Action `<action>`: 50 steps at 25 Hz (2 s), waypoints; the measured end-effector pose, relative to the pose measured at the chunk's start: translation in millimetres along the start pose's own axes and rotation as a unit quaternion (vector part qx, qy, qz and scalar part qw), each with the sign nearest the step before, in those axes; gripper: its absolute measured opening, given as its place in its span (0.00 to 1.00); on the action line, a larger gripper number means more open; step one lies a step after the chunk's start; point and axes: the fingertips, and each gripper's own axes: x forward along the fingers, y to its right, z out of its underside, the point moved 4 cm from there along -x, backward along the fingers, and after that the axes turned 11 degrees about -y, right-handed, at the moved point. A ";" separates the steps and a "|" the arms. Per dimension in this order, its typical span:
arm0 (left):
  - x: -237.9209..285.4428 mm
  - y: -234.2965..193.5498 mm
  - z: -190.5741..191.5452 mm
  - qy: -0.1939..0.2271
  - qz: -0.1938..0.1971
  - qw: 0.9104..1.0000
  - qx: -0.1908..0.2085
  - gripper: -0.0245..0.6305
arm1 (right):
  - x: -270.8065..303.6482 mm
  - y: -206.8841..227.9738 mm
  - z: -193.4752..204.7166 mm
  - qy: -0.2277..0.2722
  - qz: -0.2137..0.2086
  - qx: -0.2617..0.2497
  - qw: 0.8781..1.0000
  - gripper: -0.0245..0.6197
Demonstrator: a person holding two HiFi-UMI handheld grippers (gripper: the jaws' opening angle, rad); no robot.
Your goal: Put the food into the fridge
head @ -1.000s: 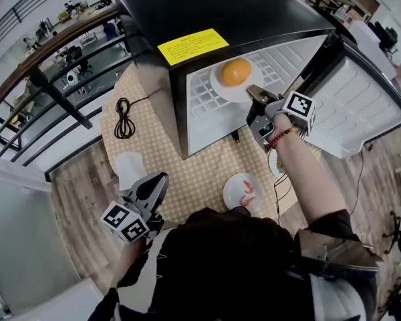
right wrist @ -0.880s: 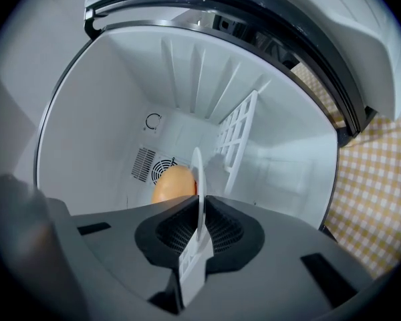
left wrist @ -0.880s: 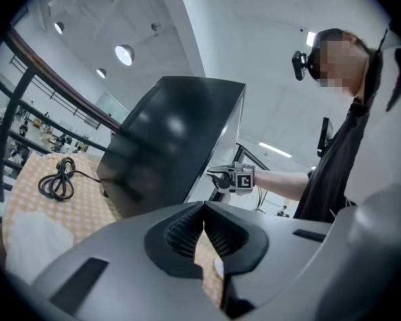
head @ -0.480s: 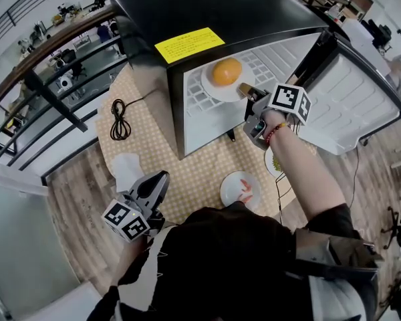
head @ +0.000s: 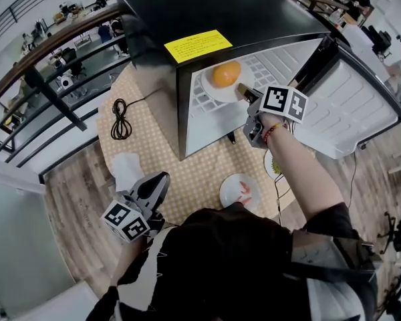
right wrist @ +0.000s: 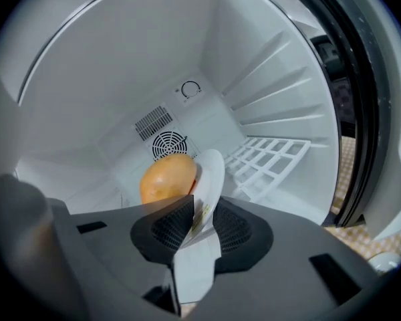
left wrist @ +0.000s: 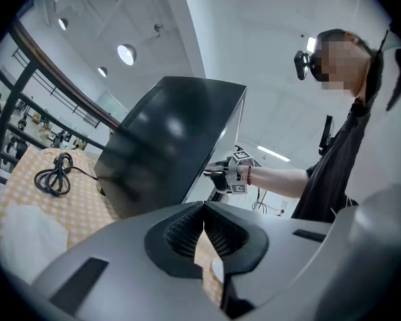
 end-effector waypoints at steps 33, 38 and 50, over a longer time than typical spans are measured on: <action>-13.4 1.6 -3.7 0.018 -0.006 1.000 -0.022 0.06 | 10.2 -7.1 3.3 0.036 0.117 -0.137 0.983 0.32; -14.3 1.7 -5.7 0.034 0.005 0.999 -0.038 0.06 | 14.9 -11.3 5.7 0.027 0.152 -0.166 0.974 0.44; -23.5 -2.1 -7.7 0.037 -0.001 0.999 -0.035 0.06 | 15.9 -14.0 5.8 0.037 0.150 -0.173 0.973 0.44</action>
